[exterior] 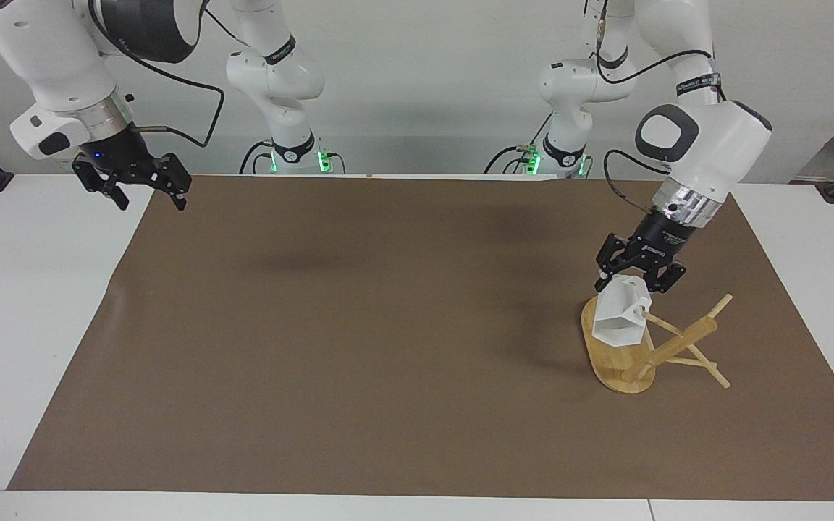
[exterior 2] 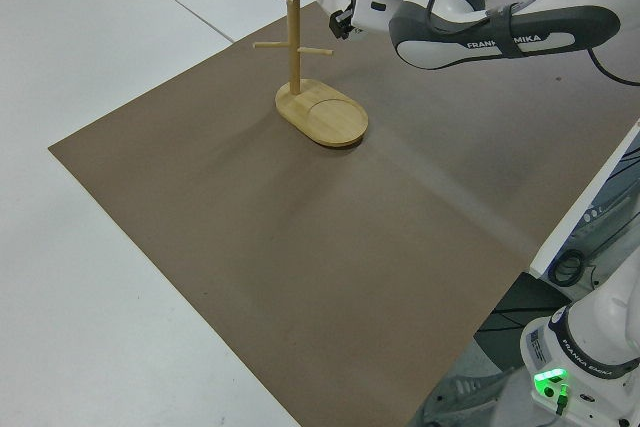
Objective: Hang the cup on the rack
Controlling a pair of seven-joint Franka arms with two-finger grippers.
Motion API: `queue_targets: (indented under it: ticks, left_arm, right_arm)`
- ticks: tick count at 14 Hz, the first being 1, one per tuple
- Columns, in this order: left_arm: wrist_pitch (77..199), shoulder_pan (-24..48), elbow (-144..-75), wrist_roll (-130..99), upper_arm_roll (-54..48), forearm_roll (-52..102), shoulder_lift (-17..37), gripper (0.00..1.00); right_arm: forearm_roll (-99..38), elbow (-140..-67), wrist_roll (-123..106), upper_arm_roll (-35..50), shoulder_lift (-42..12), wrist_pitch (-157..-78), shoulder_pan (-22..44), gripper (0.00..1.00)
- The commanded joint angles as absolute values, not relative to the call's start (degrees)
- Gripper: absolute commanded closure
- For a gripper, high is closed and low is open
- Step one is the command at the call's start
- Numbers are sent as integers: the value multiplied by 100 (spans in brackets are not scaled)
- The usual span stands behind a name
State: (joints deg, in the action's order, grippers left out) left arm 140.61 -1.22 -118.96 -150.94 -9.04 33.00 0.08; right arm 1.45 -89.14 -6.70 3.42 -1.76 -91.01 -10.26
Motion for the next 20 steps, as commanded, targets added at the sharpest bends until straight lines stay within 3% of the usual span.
queue_targets:
  ticks: [1, 20]
  left_arm:
    - [14071, 70, -11716, -15284, -870, 3305, 88, 100]
    - [14028, -193, -11733, -16066, -844, 3287, 97, 100]
  right_arm:
    - [105, -9044, -571, 387, -44, -9123, -1099, 0]
    - [105, -9044, -598, 387, -44, -9053, -1046, 0]
